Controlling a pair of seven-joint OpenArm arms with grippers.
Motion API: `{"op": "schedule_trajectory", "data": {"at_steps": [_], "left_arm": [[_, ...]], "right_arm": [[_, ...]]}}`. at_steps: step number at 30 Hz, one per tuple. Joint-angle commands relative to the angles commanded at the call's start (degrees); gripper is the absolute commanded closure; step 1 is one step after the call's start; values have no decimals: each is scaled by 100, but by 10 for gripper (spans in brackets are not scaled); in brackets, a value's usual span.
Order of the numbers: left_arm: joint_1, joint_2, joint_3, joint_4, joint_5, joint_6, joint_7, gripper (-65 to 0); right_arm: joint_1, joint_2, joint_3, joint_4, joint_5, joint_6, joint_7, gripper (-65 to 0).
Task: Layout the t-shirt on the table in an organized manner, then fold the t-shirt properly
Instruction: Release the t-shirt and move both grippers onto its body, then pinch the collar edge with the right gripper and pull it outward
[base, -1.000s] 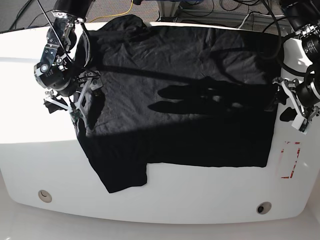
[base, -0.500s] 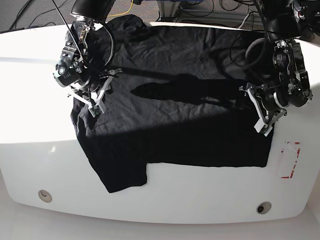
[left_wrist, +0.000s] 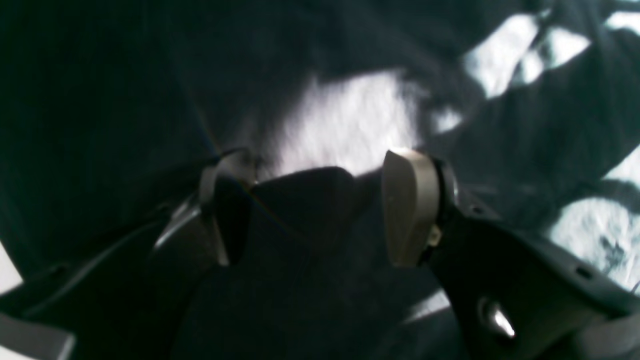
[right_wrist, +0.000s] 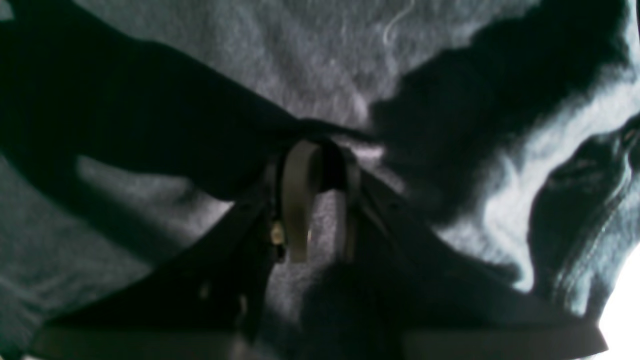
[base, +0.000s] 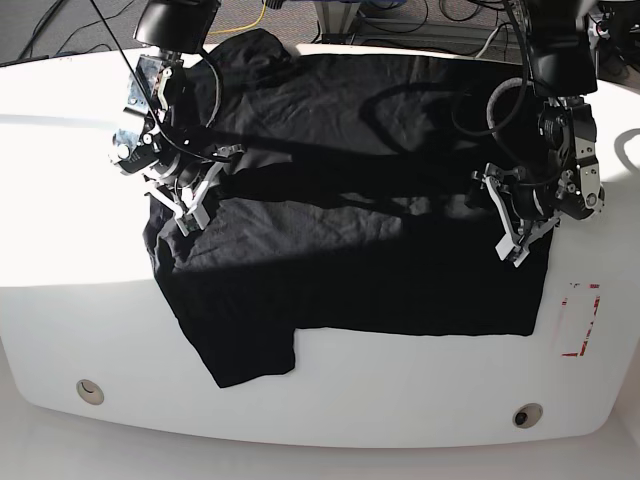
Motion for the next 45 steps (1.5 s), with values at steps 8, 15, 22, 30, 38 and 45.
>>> {"op": "schedule_trajectory", "data": {"at_steps": [8,15,22,30,38,45], "left_arm": [[-545,-114,316,-870,466,-409,-598,-379],[-809,-114,316,-1108,571,-409,-580,-379],[-862,-105,273,-501,563,-409,-132,-379],[-721,-105,264,624,563,-409,290,-379],[-457,-97,264,1670,563,-409,571,-379],[-220,-97,264,2136,563,-409,598,-379]], "right_arm": [[633,132,0,-958,-9,0,422,-95],[1108,325,0,-1301,0,0,598,-105],[1143,308,35,-308,26,0,79,-409],[484,62,70,1767,35,0,-747,-614],[-466,-431,730,2927,35,0,-1143,-614],[-1090,-888,1468,2980,35,0,-1152,-614]]}}
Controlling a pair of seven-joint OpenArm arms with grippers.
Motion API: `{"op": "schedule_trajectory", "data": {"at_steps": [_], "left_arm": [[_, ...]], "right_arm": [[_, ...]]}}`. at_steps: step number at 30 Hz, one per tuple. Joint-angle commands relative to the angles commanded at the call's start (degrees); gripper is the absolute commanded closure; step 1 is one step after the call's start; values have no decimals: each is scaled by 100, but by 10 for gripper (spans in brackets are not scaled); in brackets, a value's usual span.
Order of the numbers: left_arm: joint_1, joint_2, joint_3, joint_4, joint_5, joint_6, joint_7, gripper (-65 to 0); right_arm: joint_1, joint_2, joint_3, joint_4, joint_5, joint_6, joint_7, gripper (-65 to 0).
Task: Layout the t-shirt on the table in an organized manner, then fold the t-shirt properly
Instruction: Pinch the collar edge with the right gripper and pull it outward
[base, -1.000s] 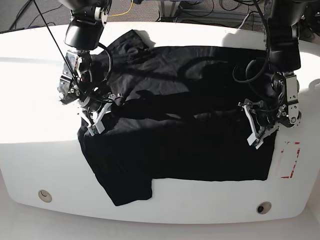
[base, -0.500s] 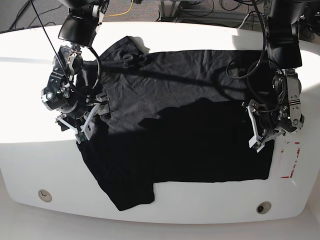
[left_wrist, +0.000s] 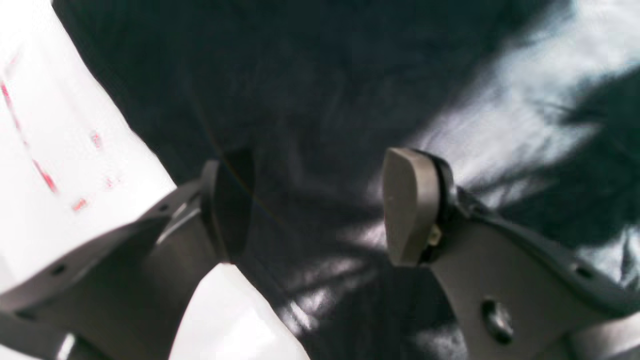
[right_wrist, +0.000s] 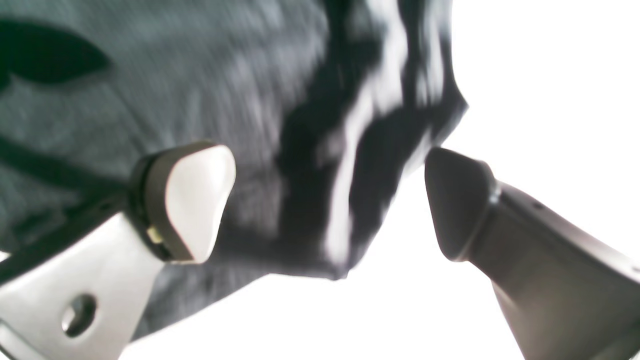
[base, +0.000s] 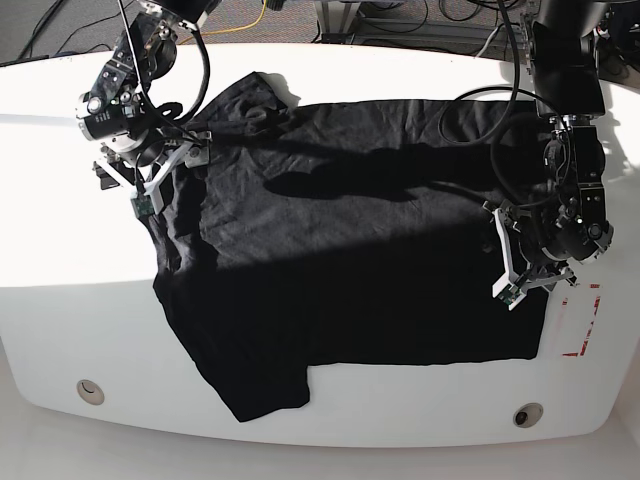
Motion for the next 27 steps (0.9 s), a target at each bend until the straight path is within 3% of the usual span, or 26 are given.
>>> {"op": "schedule_trajectory", "data": {"at_steps": [6,14,22,27], "left_arm": [[185,0,0,158,0,0,0,-379],[255,-9,0,149,0,0,0,-379],[273,-9,0,149,0,0,-9,-379],[273,-9,0,149,0,0,-9,-379]], "right_arm": [[-387,-141,457,0,0,0,0,-614],[-800,-264,492,-9,9,0,0,-614],[-1099,-324,457,-53,809,0,0,-614],[-1108,-324,229,-237,1002,0,0,-614]]}}
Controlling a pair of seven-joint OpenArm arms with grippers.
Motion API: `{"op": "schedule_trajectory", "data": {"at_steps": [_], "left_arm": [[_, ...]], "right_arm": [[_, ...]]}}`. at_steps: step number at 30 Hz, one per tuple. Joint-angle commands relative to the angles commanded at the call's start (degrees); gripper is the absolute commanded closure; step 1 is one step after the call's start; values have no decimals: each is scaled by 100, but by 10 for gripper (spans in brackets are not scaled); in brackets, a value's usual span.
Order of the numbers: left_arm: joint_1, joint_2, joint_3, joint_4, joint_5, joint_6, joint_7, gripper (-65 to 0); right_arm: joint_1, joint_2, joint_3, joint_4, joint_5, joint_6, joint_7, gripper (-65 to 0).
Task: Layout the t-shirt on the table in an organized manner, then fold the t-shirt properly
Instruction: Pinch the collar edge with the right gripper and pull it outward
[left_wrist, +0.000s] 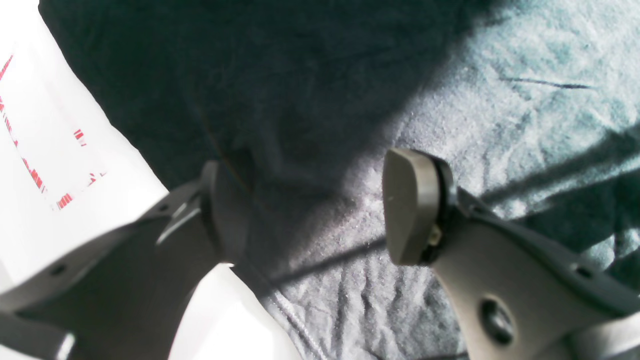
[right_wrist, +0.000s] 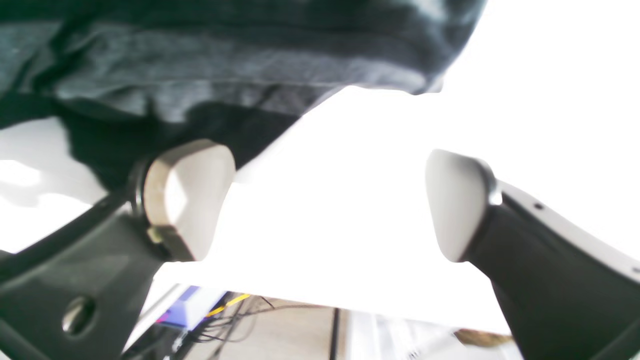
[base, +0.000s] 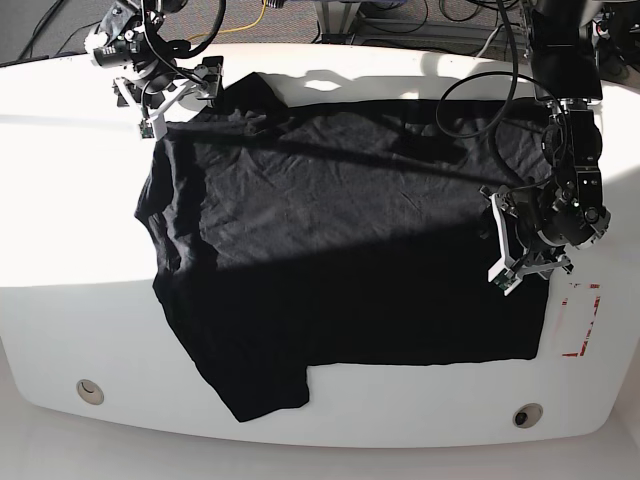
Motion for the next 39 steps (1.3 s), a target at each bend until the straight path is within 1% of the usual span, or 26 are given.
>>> {"op": "schedule_trajectory", "data": {"at_steps": [7,14,15,17,18,20,23,24,25,28,30,31,39], "left_arm": [[9,0,0,0,0,0,0,-379],[9,-18,0,0,0,0,0,-379],[9,-18,0,0,0,0,0,-379],[62,-18,0,0,0,0,0,-379],[70,-18,0,9,0,0,0,-379],[79,-18,0,9,0,0,0,-379],[79,-18,0,9,0,0,0,-379],[79,-18,0,9,0,0,0,-379],[88,-18,0,9,0,0,0,-379],[88,-18,0,9,0,0,0,-379],[88,-18,0,9,0,0,0,-379],[88,-18,0,9,0,0,0,-379],[88,-18,0,9,0,0,0,-379]], "right_arm": [[70,0,-53,-422,53,0,0,-614],[202,0,-53,-580,53,0,0,-610],[202,0,-53,-580,53,0,0,-601],[202,0,-62,-580,53,0,0,-553],[202,0,-62,-580,53,0,0,-518],[202,0,-62,-580,53,0,0,-428],[202,0,-62,-580,53,0,0,-276],[202,0,-62,-580,53,0,0,-238],[202,0,-62,-580,53,0,0,-171],[202,0,-62,-571,53,0,0,-55],[193,0,-62,-536,53,0,0,-16],[176,0,-62,-510,53,0,0,-8],[-105,0,-26,123,53,0,0,0]]}}
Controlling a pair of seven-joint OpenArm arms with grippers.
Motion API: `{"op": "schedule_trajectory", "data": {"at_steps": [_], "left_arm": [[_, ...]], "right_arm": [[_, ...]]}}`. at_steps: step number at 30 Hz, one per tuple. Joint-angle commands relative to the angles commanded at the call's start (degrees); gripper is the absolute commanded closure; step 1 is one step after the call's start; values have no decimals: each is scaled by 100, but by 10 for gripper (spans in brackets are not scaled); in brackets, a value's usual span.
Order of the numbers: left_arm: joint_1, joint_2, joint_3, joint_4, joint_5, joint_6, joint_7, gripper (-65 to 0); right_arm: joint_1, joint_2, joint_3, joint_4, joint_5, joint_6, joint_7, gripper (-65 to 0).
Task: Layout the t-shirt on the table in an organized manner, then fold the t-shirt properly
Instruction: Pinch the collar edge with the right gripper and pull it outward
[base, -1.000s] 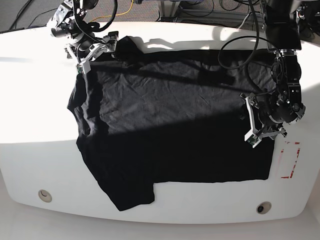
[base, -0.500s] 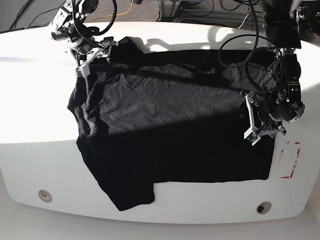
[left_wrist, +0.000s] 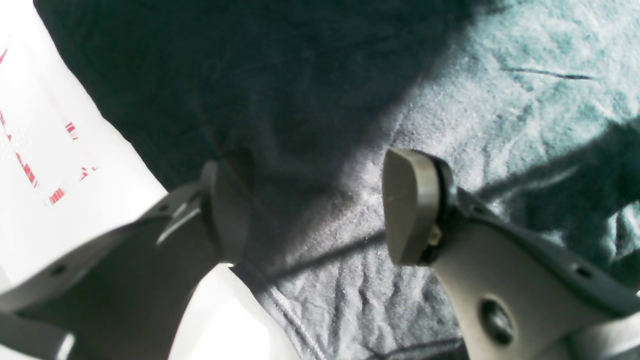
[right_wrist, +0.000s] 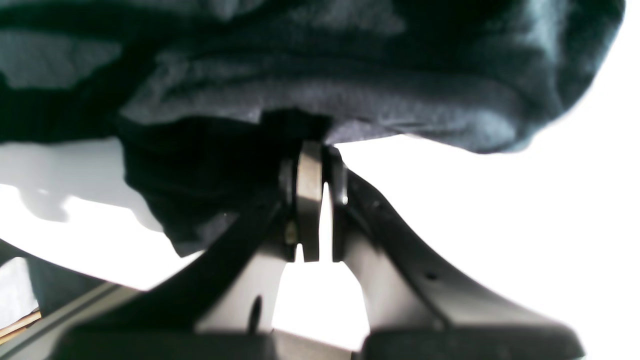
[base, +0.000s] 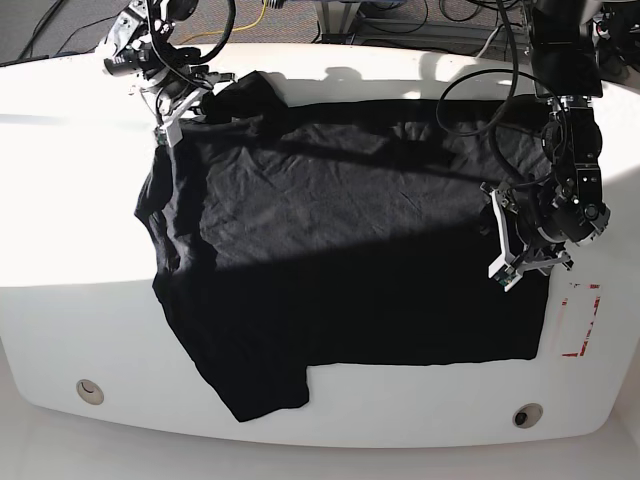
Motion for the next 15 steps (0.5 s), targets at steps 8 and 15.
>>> {"op": "schedule_trajectory", "data": {"at_steps": [8,15], "left_arm": [[26,0,0,0,9,0,0,-379],[44,-9,0,0,9,0,0,-379]], "right_arm": [[-387,0,290,158,44,0,0,0],[-993,0,554,158,738,0,0,0]]}}
